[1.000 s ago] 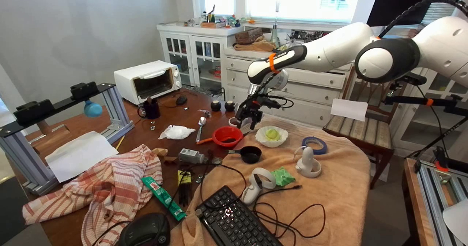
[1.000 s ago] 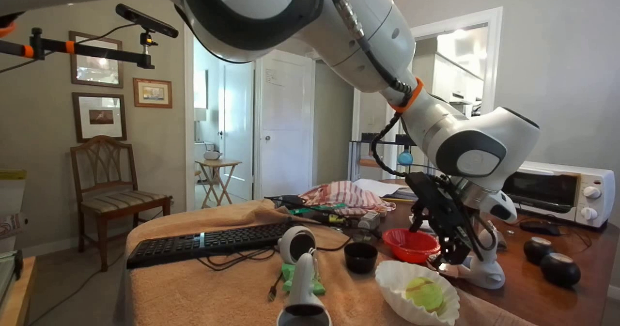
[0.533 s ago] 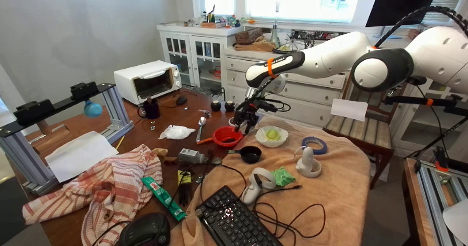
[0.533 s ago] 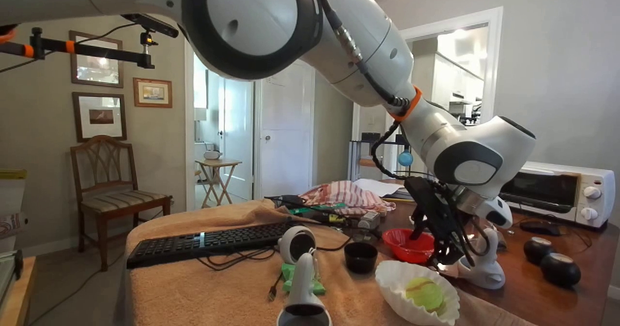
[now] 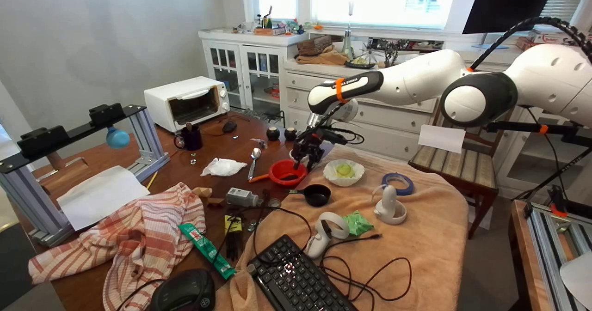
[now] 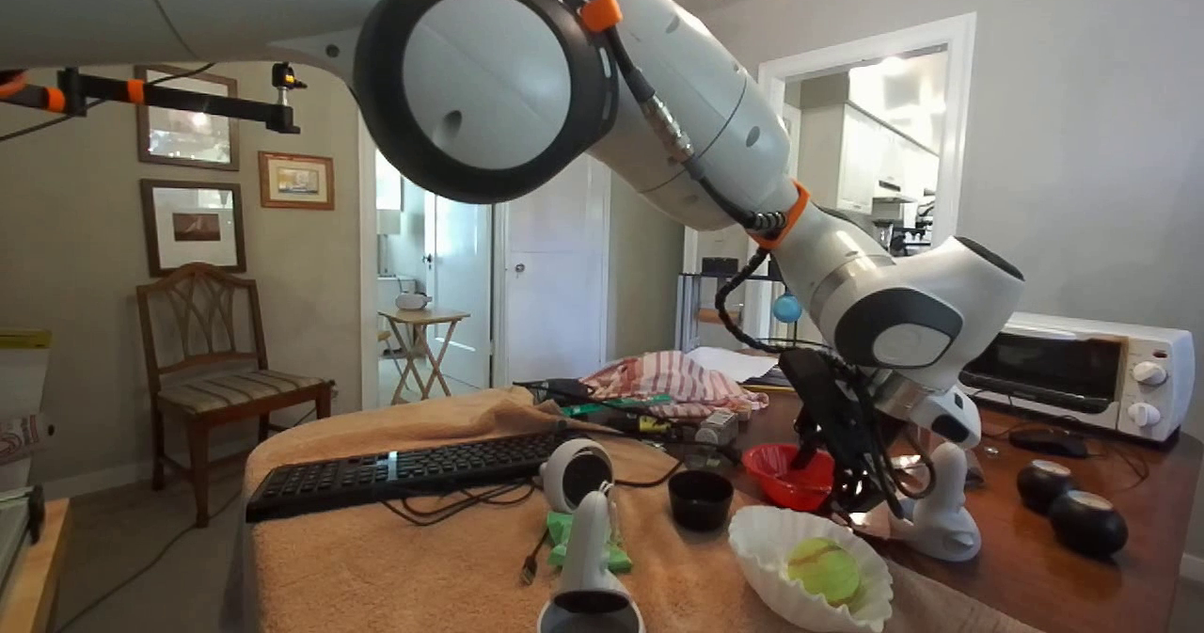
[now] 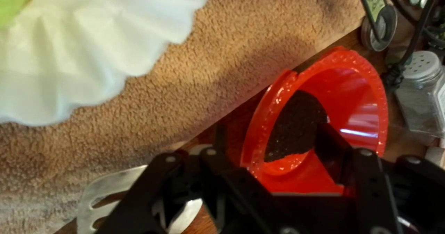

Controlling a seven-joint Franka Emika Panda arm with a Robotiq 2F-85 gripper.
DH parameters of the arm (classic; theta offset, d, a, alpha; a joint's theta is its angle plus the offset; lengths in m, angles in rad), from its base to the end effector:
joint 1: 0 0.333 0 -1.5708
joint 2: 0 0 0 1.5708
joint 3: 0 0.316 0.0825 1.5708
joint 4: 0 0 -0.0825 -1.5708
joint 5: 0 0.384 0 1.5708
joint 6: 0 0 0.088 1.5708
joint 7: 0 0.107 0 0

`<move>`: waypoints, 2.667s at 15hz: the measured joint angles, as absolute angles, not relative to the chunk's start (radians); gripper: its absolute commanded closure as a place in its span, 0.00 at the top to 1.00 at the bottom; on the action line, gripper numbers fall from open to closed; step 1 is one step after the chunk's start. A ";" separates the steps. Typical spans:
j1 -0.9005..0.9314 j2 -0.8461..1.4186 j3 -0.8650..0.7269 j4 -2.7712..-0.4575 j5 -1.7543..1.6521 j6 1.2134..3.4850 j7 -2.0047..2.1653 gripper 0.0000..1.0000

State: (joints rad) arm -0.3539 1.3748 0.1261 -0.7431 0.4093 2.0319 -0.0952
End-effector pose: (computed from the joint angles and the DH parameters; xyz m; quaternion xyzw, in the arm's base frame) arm 0.7539 -0.2003 0.0801 -0.9477 0.2073 -0.0039 0.2428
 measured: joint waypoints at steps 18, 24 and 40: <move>-0.347 1.400 0.126 -0.689 0.409 2.006 -0.057 0.01; -0.349 1.401 0.126 -0.678 0.409 1.967 -0.052 0.01; -0.384 1.398 0.151 -0.622 0.411 1.902 -0.075 0.01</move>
State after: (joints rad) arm -0.3843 1.3976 0.1509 -0.6224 0.4111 1.9022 -0.0752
